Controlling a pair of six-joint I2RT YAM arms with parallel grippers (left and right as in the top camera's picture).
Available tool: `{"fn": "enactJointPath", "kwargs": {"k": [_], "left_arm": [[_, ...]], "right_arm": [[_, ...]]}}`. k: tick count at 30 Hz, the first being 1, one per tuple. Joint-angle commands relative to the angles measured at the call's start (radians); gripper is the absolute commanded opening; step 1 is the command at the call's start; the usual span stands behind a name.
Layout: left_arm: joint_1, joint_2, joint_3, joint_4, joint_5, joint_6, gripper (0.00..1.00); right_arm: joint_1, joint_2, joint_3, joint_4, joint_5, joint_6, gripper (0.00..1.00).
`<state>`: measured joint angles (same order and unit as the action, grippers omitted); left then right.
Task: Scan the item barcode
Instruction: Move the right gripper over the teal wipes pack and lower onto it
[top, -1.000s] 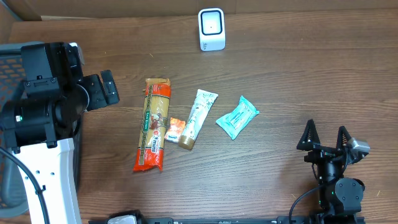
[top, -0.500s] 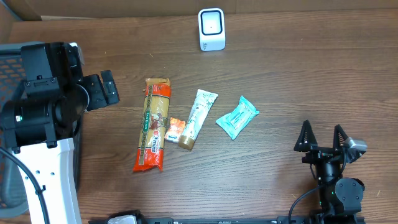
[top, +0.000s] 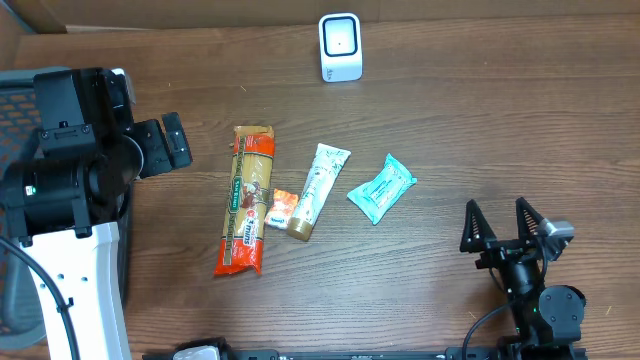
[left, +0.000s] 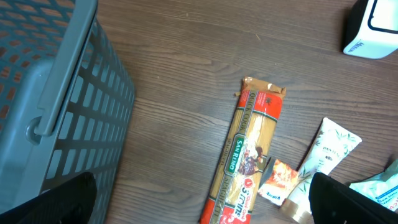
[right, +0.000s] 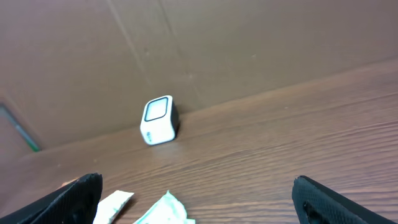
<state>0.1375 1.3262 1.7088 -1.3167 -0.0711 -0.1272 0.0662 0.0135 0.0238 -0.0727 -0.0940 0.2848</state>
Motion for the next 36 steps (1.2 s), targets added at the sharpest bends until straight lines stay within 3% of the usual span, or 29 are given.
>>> {"fn": "enactJointPath", "kwargs": {"k": [1, 12, 29, 36], "left_arm": [[-0.002, 0.002, 0.006, 0.001, 0.013, 0.016, 1.00], [-0.002, 0.002, 0.006, 0.001, 0.013, 0.015, 1.00], [-0.002, 0.002, 0.006, 0.001, 0.013, 0.016, 1.00], [-0.002, 0.002, 0.006, 0.001, 0.013, 0.016, 1.00]], "right_arm": [[0.000, 0.016, 0.077, -0.013, -0.051, 0.001, 1.00], [0.000, 0.216, 0.316, -0.189, -0.136, -0.036, 1.00], [0.000, 0.748, 0.742, -0.523, -0.440, -0.115, 1.00], [0.000, 0.962, 0.834, -0.625, -0.574, -0.134, 1.00]]}}
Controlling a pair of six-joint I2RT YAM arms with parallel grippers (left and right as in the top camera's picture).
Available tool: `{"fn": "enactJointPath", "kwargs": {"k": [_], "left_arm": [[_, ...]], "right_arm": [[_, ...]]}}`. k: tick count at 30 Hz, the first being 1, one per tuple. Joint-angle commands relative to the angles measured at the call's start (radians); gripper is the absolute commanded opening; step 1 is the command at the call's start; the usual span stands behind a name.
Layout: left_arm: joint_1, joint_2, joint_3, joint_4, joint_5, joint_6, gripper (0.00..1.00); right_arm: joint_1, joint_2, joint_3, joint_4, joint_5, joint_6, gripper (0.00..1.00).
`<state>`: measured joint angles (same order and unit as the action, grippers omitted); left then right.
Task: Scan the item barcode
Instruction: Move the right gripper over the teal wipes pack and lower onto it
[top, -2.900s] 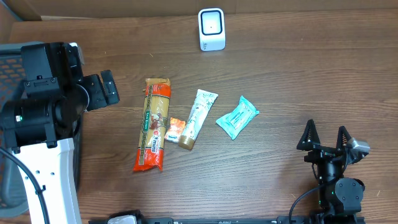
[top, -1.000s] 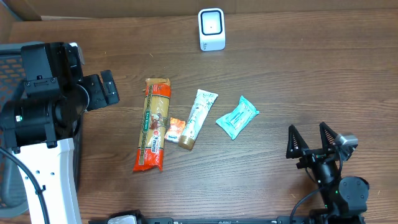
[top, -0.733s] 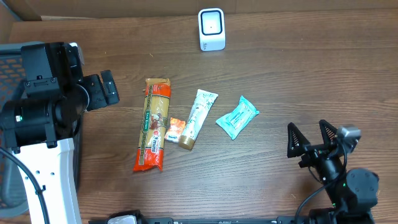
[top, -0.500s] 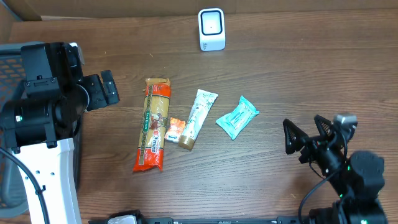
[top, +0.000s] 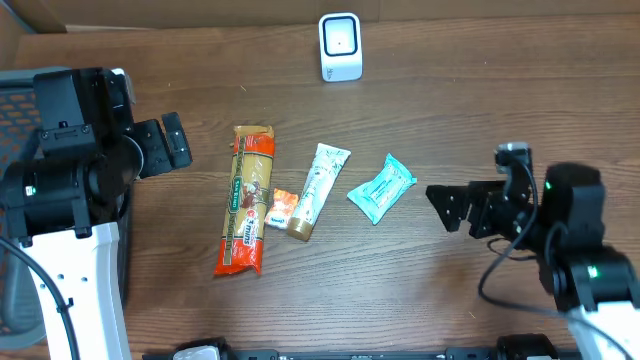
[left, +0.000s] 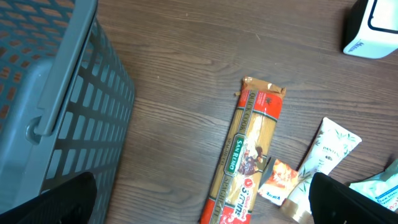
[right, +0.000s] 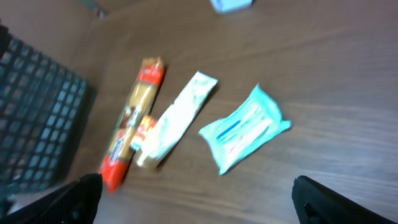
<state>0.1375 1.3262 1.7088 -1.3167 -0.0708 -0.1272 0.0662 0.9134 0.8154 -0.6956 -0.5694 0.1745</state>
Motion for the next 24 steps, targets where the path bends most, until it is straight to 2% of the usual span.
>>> {"fn": "enactJointPath", "kwargs": {"k": [1, 5, 6, 7, 10, 17, 24], "left_arm": [[-0.002, 0.002, 0.006, 0.001, 0.012, 0.016, 1.00], [-0.002, 0.002, 0.006, 0.001, 0.012, 0.015, 1.00], [-0.002, 0.002, 0.006, 0.001, 0.012, 0.016, 1.00], [-0.002, 0.002, 0.006, 0.001, 0.012, 0.016, 1.00], [-0.002, 0.002, 0.006, 0.001, 0.012, 0.016, 1.00], [-0.002, 0.002, 0.006, 0.001, 0.012, 0.016, 1.00], [-0.002, 0.002, 0.006, 0.001, 0.012, 0.016, 1.00]], "right_arm": [[0.000, 0.087, 0.042, -0.002, -0.118, -0.015, 1.00], [0.000, 0.170, 0.042, 0.032, -0.209, -0.011, 1.00], [0.000, 0.188, 0.042, 0.041, -0.224, -0.011, 0.97], [0.002, 0.207, 0.042, 0.051, -0.231, -0.011, 0.88], [0.017, 0.271, 0.043, 0.070, -0.227, 0.043, 0.86], [0.076, 0.389, 0.088, 0.071, -0.026, 0.236, 0.84], [0.130, 0.571, 0.395, -0.170, 0.249, 0.275, 0.87]]}}
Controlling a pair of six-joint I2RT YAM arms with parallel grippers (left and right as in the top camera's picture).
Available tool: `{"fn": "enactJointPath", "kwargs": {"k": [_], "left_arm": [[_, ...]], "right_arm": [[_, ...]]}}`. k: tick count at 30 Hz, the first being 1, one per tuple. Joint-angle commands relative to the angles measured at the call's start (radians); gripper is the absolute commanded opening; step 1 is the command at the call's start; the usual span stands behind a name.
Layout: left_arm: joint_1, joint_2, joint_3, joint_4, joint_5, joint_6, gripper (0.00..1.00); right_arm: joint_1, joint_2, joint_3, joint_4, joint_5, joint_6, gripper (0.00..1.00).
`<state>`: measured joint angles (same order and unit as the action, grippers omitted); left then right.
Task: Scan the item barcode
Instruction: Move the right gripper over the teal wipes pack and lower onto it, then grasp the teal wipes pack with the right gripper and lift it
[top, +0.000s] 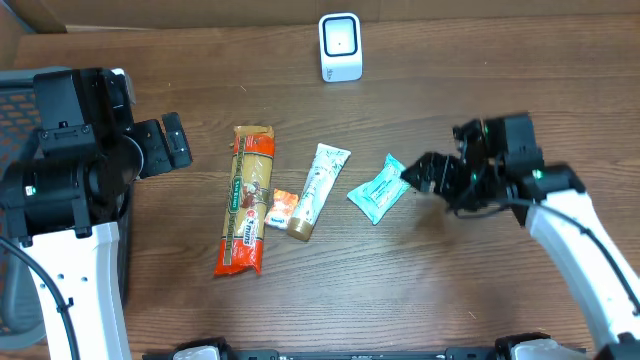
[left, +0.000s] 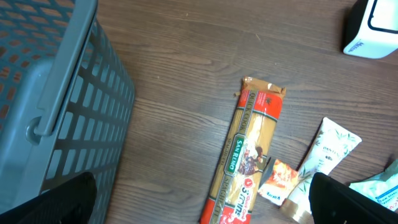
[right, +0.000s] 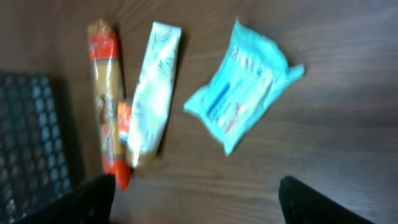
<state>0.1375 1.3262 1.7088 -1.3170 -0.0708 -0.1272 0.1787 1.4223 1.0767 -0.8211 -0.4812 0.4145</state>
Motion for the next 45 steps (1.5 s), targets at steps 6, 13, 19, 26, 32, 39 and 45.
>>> {"fn": "enactJointPath", "kwargs": {"k": [6, 13, 19, 26, 32, 39, 45], "left_arm": [[-0.002, 0.002, 0.006, 0.001, 0.012, 0.016, 1.00], [-0.002, 0.002, 0.006, 0.001, 0.012, 0.016, 1.00], [-0.002, 0.002, 0.006, 0.001, 0.012, 0.016, 0.99], [-0.002, 0.002, 0.006, 0.001, 0.012, 0.016, 1.00], [-0.002, 0.002, 0.006, 0.001, 0.012, 0.016, 1.00], [-0.002, 0.002, 0.006, 0.001, 0.012, 0.016, 1.00], [-0.002, 0.002, 0.006, 0.001, 0.012, 0.016, 1.00]], "right_arm": [[0.019, 0.231, 0.232, -0.124, 0.166, 0.080, 0.85], [0.045, 0.393, 0.229, -0.083, 0.159, 0.037, 0.82], [0.044, 0.437, 0.227, 0.013, 0.159, -0.363, 0.79], [0.045, 0.441, 0.219, 0.072, 0.157, -0.652, 0.78], [0.045, 0.454, 0.204, 0.105, 0.117, -0.724, 0.74], [0.045, 0.534, 0.203, 0.163, 0.063, -0.723, 0.72], [0.043, 0.579, 0.203, 0.167, 0.061, -0.639, 0.71]]}}
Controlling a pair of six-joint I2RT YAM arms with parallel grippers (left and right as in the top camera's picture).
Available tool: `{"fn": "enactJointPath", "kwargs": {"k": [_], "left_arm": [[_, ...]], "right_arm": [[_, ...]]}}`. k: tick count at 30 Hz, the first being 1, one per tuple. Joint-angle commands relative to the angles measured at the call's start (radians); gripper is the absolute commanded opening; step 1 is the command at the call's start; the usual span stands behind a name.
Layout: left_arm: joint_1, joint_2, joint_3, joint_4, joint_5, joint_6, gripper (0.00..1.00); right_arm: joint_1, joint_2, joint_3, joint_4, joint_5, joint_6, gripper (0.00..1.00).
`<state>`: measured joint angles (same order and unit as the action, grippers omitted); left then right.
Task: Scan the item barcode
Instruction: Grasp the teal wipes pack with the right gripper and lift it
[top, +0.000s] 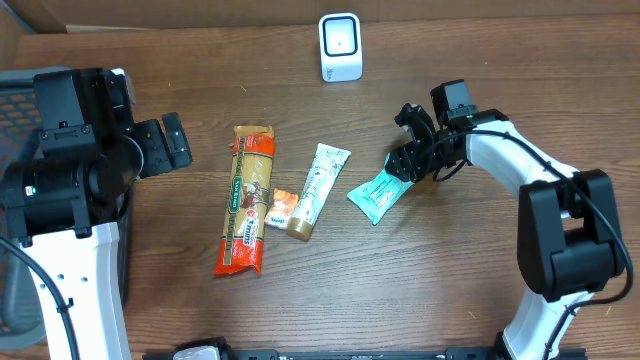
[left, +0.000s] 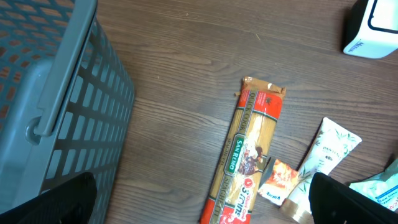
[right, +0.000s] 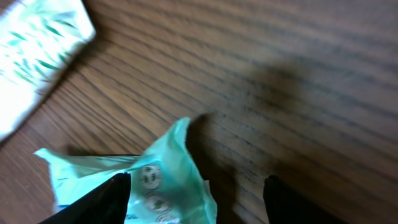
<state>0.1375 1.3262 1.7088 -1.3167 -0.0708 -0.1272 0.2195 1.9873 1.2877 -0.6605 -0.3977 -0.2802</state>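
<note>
The white barcode scanner (top: 340, 47) stands at the table's back edge. A teal packet (top: 379, 190) lies flat right of centre. My right gripper (top: 403, 158) is low over the packet's upper-right end, open. In the right wrist view the teal packet (right: 158, 180) lies between the two dark fingertips (right: 106, 200), nearer the left one, and the right gripper (right: 196, 200) is not closed on it. My left gripper (top: 170, 143) hangs open at the left with nothing in it; in its own view the left gripper (left: 202, 205) looks down on bare wood.
A spaghetti pack (top: 250, 212), a small orange sachet (top: 281, 208) and a white tube (top: 318, 188) lie left of the teal packet. A grey basket (left: 50, 93) stands at the far left edge, under the left arm.
My right gripper has moved from above the table just right of the teal packet down onto the packet's upper-right end, still open. The left arm and all items are unchanged.
My right gripper first rested open at the near right edge, facing the back wall. Then it was raised and turned toward the items, then hovered beside the teal packet, and now straddles its end. The left arm stayed still throughout.
</note>
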Motion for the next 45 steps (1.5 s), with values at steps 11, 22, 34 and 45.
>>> {"fn": "enactJointPath", "kwargs": {"k": [11, 22, 34, 45], "left_arm": [[-0.002, 0.002, 0.006, 0.001, 0.012, 0.016, 1.00], [-0.002, 0.002, 0.006, 0.001, 0.012, 0.016, 1.00], [-0.002, 0.002, 0.006, 0.001, 0.012, 0.016, 1.00], [-0.002, 0.002, 0.006, 0.001, 0.012, 0.016, 1.00]], "right_arm": [[0.005, -0.020, 0.172, -0.167, 0.087, 0.515, 0.89], [0.170, -0.033, 0.159, -0.313, 0.330, 1.119, 0.95], [0.224, -0.033, 0.009, -0.163, 0.333, 1.144, 0.56], [0.207, -0.045, 0.048, -0.202, 0.266, 0.951, 0.15]]}}
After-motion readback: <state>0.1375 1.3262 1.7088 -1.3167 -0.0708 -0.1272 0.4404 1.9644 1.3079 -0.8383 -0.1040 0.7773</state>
